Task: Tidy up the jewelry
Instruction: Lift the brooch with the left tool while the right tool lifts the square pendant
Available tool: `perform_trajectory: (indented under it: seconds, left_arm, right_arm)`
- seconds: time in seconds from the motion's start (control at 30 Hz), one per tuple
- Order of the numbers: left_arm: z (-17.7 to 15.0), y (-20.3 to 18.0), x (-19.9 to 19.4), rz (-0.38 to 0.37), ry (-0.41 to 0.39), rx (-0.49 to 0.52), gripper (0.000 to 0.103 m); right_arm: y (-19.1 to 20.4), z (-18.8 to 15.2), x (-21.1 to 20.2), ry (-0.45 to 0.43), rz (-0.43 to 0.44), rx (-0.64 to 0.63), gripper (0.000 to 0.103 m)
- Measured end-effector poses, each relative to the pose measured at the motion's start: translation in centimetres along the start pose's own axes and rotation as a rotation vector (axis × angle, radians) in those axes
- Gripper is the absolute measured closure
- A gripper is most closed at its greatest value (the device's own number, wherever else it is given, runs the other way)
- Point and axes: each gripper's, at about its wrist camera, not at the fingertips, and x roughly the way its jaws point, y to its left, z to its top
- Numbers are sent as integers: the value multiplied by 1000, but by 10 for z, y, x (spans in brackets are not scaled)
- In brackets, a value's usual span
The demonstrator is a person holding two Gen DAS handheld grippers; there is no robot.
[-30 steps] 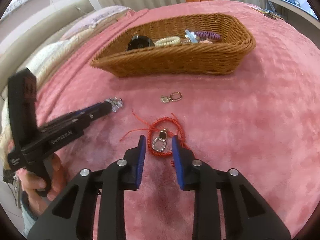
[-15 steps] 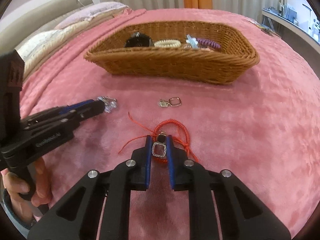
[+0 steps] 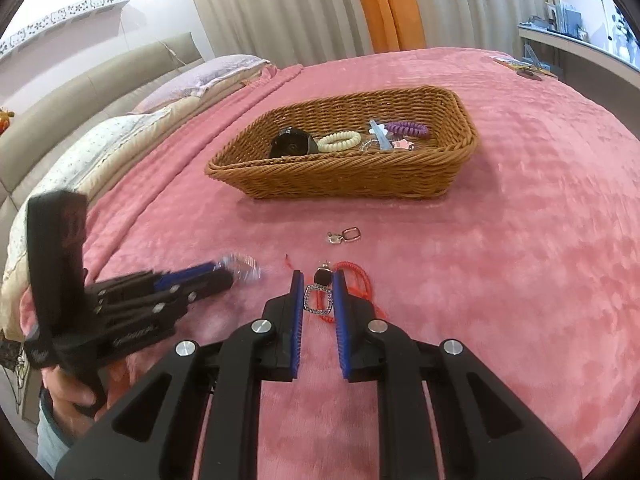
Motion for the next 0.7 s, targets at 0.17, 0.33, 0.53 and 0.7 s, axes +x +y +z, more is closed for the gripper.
perform_trajectory:
  seconds: [0.17, 0.33, 0.53, 0.7]
  left_arm:
    - [-25, -18, -23, 65, 12, -3, 80]
    - [-50, -26, -34, 66, 55, -39, 78]
    - [-57, -28, -41, 27, 68, -44, 61]
    - [-46, -29, -31, 68, 70, -24, 59]
  right_arm:
    - [2, -9, -15, -3, 10, -2, 91]
    - [17, -23, -19, 25, -82, -92, 91]
    - [17, -37, -17, 40, -112, -118, 91]
    - [18, -40, -16, 41, -112, -129, 91]
